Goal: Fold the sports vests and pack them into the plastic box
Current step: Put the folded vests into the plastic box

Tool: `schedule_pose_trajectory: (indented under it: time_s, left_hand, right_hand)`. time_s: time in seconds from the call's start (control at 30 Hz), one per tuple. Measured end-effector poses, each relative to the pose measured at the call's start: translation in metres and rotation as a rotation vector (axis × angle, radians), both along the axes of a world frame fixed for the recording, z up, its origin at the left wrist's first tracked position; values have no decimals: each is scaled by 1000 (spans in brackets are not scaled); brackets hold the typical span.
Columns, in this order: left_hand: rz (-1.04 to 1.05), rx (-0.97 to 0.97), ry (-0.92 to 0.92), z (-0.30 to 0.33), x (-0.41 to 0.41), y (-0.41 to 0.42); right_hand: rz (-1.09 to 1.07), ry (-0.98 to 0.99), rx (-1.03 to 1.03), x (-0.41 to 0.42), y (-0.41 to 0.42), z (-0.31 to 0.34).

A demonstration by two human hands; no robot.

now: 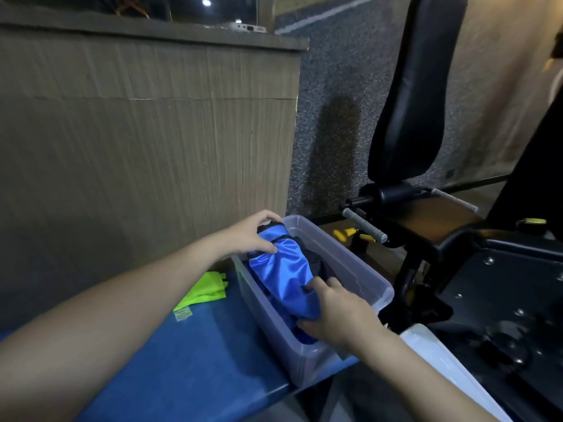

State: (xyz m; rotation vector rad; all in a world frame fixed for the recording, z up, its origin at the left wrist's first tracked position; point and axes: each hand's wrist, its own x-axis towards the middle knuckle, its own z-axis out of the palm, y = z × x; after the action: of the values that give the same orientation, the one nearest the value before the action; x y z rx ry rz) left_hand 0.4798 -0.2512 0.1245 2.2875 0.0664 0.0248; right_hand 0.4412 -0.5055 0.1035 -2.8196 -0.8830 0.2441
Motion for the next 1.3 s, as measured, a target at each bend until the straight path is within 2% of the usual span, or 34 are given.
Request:
schedule_pose_trajectory:
  time_s: [0.1, 0.23, 0.3, 0.43, 0.53, 0.93, 1.1, 1.3]
  left_hand:
    - [-67, 156, 20, -6, 5, -4]
    - [-124, 513, 46, -13, 3, -8]
    - [-115, 531, -17, -12, -1, -8]
    - [-174, 427, -279, -3, -13, -8]
    - [-254, 570, -349, -2, -20, -9]
    - [-219, 789, -58, -22, -7, -1]
    - [-216, 672, 3, -30, -4, 3]
    - [-162, 415, -107, -26, -19, 20]
  right_hand:
    - [13, 24, -102, 4, -2, -2]
    - [43, 9, -151, 7, -4, -1]
    - [58, -26, -148, 4, -1, 0]
    - [96, -111, -52, 0, 3, 5]
    - [132, -109, -5, -1, 6, 6]
    - [148, 83, -78, 18, 13, -9]
    - [156, 106, -135, 20, 17, -13]
    - [95, -8, 13, 16, 14, -3]
